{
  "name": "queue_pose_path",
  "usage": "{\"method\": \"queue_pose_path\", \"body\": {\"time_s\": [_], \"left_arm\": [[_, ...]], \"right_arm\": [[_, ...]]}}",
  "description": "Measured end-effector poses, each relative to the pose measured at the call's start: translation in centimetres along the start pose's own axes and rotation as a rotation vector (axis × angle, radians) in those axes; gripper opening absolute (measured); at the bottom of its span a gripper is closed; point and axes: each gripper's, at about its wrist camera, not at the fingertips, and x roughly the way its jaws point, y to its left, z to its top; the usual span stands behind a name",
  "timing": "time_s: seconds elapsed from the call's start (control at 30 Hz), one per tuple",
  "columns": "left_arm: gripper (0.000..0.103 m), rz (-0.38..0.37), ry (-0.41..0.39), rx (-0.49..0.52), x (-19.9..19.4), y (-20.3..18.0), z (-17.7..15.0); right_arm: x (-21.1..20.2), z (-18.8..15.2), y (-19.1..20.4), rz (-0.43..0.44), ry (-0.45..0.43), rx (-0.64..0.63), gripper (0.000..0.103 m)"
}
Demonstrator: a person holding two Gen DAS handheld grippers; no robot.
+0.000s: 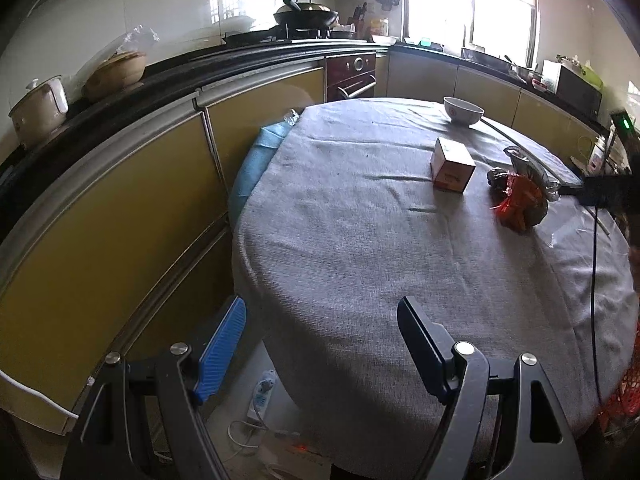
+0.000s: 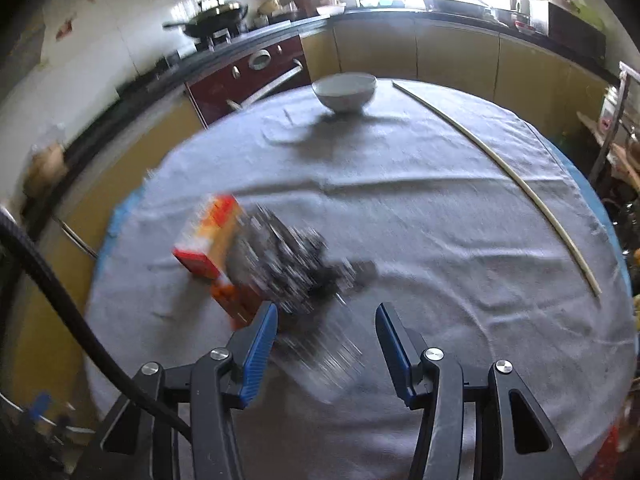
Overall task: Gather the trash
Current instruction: 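Grasp the clear plastic tray with the right gripper while the left gripper grasps the orange bag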
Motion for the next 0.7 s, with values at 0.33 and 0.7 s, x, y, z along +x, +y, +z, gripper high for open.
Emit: {"method": "queue_pose_path", "body": {"time_s": [0.33, 0.7], "left_arm": [[0.079, -0.020, 0.026, 0.022, 1.7, -1.3, 0.6], [0.079, -0.235, 0.025, 0.079, 0.8, -5.5, 4.4]], "right_arm": [[-4.5, -9.2, -5.8, 0.061, 0.024, 0.100, 0.056], [-3.5, -7.5, -3.6, 0.107, -0.023, -0.056, 0.076]]}}
